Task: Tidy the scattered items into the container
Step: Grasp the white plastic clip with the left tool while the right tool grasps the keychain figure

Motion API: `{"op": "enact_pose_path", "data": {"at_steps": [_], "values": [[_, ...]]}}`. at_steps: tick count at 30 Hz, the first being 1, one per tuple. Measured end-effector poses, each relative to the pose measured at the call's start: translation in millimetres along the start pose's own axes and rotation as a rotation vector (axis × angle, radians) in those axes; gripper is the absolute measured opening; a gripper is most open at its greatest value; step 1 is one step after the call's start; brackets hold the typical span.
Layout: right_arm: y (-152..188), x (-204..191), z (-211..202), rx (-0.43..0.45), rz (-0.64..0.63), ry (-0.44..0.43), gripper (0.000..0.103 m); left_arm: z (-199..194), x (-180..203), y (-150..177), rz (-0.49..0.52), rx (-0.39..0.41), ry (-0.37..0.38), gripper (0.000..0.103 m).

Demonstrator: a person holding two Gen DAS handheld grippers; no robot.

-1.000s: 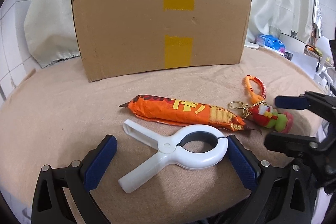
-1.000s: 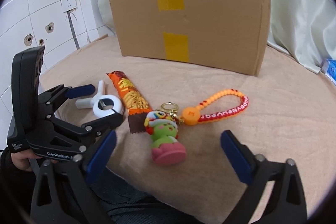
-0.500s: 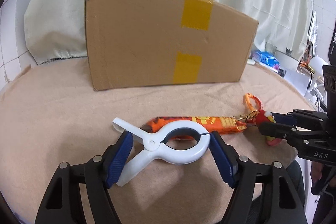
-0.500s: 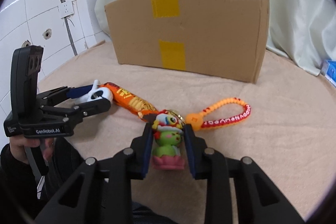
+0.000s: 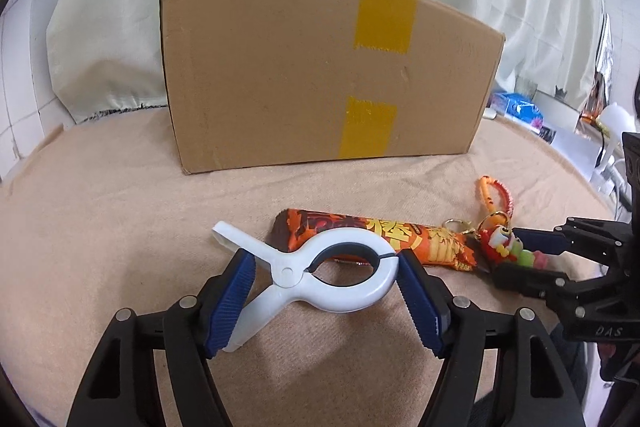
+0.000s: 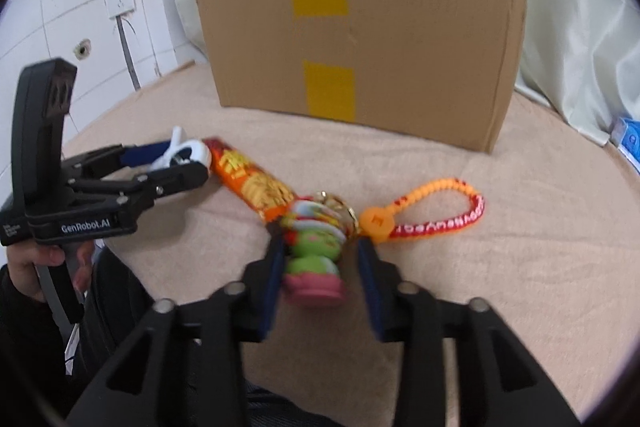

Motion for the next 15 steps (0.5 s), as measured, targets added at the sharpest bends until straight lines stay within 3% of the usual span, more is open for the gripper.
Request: {"op": "enact_pose_path", "data": {"at_steps": [6, 7, 8, 15], "values": [[2, -1, 1, 0.008, -0.004, -0.002, 0.05, 0, -3, -1, -0.012, -0.004, 0.026, 0.073], [2, 0, -1, 0.014, -0.001, -0.005, 0.038, -1, -3, -2, -0.02, -0.006, 0.034, 0.073], [1, 1, -2, 0.027, 0.013, -0.017, 0.033, -1, -3, -2, -0.021, -0.008, 0.036, 0.071], [-12, 3, -19, 0.082, 0.039, -0.048, 0.033, -18, -1, -20, -0.016, 0.045, 0.039, 0.067]]}}
Point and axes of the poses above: each gripper's, at about its wrist camera, not at the fingertips, and z roughly the way its jaws point, x to its right, y to its underside, the point moved 4 cm from there along z, roughly the way its jaws point, and after that the axes turned 2 degrees about -x, right-handed, at the moved point
